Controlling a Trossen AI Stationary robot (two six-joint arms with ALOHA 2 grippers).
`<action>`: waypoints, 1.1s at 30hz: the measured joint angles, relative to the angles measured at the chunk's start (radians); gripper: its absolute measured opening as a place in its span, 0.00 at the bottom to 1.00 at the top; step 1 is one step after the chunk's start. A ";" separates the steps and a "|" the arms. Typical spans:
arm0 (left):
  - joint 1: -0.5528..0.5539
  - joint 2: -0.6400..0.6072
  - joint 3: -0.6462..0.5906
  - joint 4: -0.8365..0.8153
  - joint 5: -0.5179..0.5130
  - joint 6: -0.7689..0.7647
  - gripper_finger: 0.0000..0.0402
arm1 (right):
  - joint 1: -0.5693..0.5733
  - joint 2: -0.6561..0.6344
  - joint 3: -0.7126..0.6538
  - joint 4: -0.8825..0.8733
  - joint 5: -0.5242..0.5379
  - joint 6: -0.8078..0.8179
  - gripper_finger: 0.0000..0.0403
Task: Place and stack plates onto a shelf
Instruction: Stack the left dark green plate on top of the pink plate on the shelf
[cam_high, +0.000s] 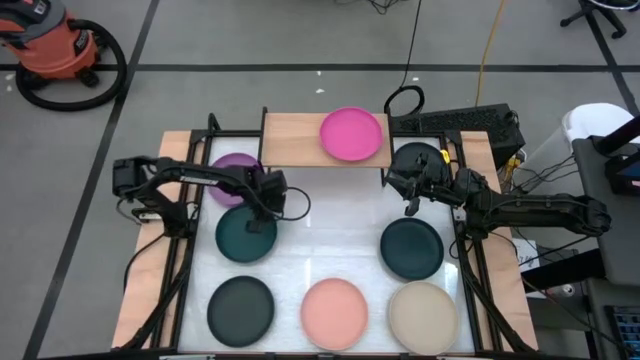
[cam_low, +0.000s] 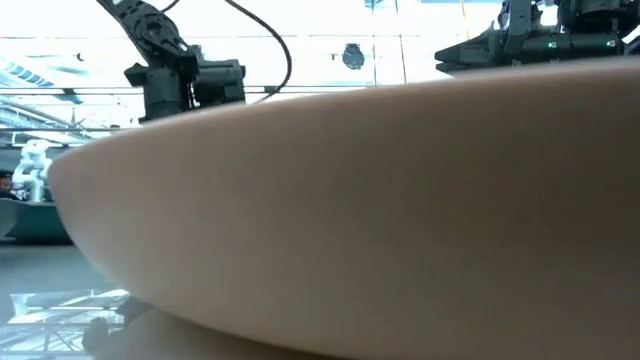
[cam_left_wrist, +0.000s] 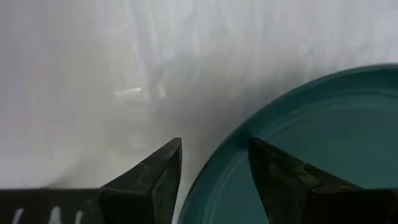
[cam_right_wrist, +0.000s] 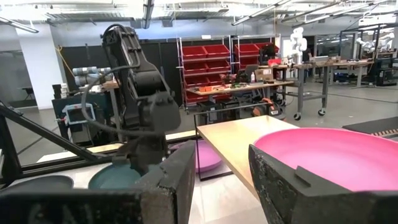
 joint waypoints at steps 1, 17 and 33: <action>0.000 0.011 0.000 0.001 0.002 0.007 0.48 | 0.000 0.000 0.000 0.000 0.000 0.000 0.32; -0.019 0.009 0.119 -0.174 0.010 0.003 0.02 | 0.000 0.000 0.000 0.000 0.000 0.001 0.32; 0.032 -0.022 0.703 -0.291 -0.165 0.034 0.02 | 0.000 0.000 0.000 0.022 -0.004 0.020 0.32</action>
